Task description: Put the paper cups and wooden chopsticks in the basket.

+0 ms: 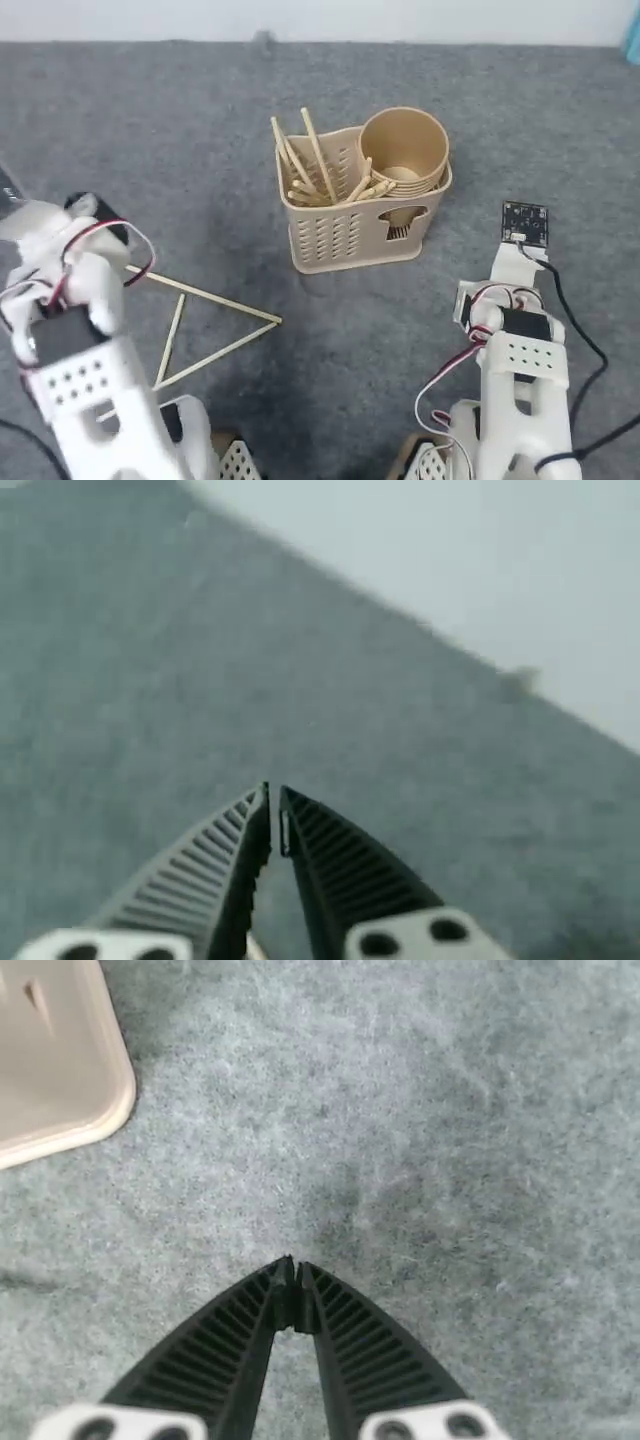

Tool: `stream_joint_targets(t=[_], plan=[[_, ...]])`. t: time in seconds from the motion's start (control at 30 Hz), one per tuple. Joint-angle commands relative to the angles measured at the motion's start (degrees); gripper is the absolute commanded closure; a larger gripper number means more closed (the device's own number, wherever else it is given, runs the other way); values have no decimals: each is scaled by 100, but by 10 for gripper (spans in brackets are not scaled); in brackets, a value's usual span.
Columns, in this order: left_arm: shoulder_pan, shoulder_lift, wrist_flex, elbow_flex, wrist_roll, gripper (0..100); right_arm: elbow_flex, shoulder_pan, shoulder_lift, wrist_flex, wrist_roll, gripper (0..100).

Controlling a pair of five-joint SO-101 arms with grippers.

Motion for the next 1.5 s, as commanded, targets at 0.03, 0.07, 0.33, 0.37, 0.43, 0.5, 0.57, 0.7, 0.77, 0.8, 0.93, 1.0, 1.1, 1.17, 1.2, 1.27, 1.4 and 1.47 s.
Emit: stream_joint_targets(t=[0.03,0.07,0.33,0.37,0.43,0.5,0.57,0.7,0.77,0.8,0.93,1.0,1.1,1.17,1.2,1.27,1.4,1.47], plan=[[-316,1310,-167,215,185,985,-26,-40,-101,-57,79,991],[-343,1662,-281,207,185,985,-9,-40,-101,-57,79,991],[-695,4387,-853,-435,193,985,18,-48,-101,-66,62,991],[-695,4668,-835,-585,193,985,18,-48,-101,-75,53,991],[-695,5134,-712,-848,193,984,18,-48,-101,-84,53,991],[-695,5459,-615,-1077,193,984,18,-48,-101,-84,44,991],[-695,5618,-589,-1226,193,984,18,-48,-101,-92,44,991],[-695,5644,-580,-1332,193,983,18,-48,-101,-110,62,991],[-686,5644,-571,-1402,193,983,18,-48,-101,-110,62,991],[-686,5644,-571,-1429,193,983,18,-48,-101,-110,62,991],[-651,5644,-580,-1446,193,969,18,-48,-101,-119,70,991],[-651,5653,-580,-1446,211,913,18,-48,-101,-119,70,991],[-651,5688,-571,-1420,440,811,18,-48,-101,-119,70,991],[-651,5714,-527,-1411,510,785,18,-84,-101,-110,70,991],[-651,5714,-475,-1411,519,788,18,-119,-101,-101,70,991],[-598,5714,-413,-1411,519,798,18,-145,-101,-84,79,991],[-527,5723,-413,-1411,519,827,18,-127,-101,-75,79,991],[-527,5723,-413,-1411,519,849,18,-119,-101,-75,79,991]])
